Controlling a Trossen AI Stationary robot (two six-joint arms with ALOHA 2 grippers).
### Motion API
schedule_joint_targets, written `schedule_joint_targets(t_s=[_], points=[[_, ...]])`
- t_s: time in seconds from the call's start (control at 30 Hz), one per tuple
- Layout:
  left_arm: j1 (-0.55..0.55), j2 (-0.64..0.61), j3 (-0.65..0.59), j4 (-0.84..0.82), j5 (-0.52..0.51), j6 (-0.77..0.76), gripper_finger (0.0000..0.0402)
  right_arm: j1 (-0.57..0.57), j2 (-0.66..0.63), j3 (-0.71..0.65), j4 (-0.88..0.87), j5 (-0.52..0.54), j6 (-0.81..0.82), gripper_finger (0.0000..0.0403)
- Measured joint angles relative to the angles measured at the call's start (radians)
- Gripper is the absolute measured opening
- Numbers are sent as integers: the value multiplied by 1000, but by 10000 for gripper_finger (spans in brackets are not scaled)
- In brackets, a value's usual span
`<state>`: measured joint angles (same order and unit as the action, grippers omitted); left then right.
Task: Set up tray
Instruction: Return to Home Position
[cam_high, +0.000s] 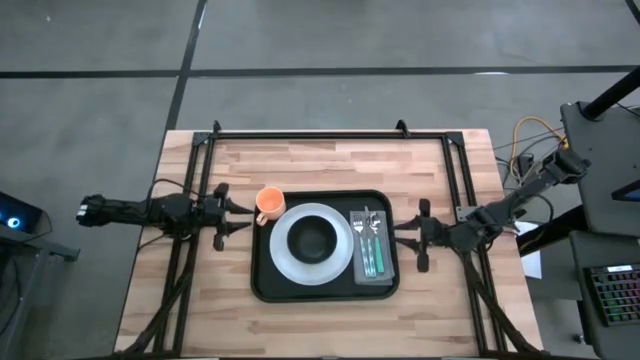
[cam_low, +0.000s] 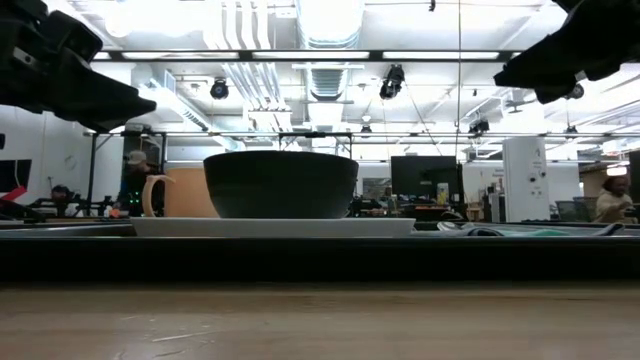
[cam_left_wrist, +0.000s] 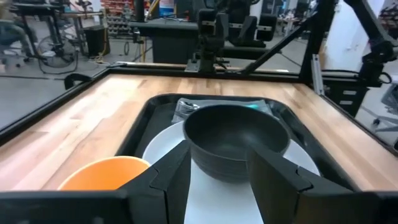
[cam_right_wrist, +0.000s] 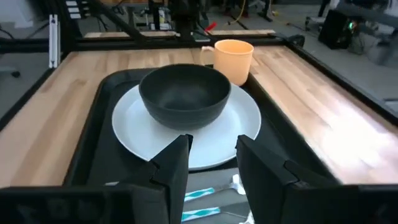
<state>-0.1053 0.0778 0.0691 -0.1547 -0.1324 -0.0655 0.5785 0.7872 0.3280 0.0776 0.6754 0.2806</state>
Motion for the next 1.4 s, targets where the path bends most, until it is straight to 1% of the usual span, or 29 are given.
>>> schedule_joint_targets(t_s=[0.1,0.13,0.17,0.3,0.37,0.47,0.6,0.73,1.1,1.4], points=[[7,1,0,-2,-19,1,136,0,-15,-2,1,-6,-40,123],[7,1,0,-2,-20,1,136,0,-19,-2,1,-23,-59,123],[7,0,1,-2,-22,2,136,0,-27,-2,0,-59,-84,123],[7,-2,7,-16,-27,1,136,0,-92,-4,1,-276,-153,123],[7,-2,10,-21,-28,-8,136,0,-137,-15,-3,-314,-153,123],[7,-2,11,-21,-32,-14,136,0,-210,-37,-46,-314,-131,123],[7,-2,12,-19,-32,6,136,0,-309,-86,-53,-310,-131,123],[7,0,12,-19,-30,7,136,0,-380,-117,-84,-310,-134,123],[7,0,13,-23,-28,5,136,0,-521,-161,-131,-309,-154,123],[7,1,9,-20,-26,4,136,0,-619,-210,-135,-309,-180,123]])
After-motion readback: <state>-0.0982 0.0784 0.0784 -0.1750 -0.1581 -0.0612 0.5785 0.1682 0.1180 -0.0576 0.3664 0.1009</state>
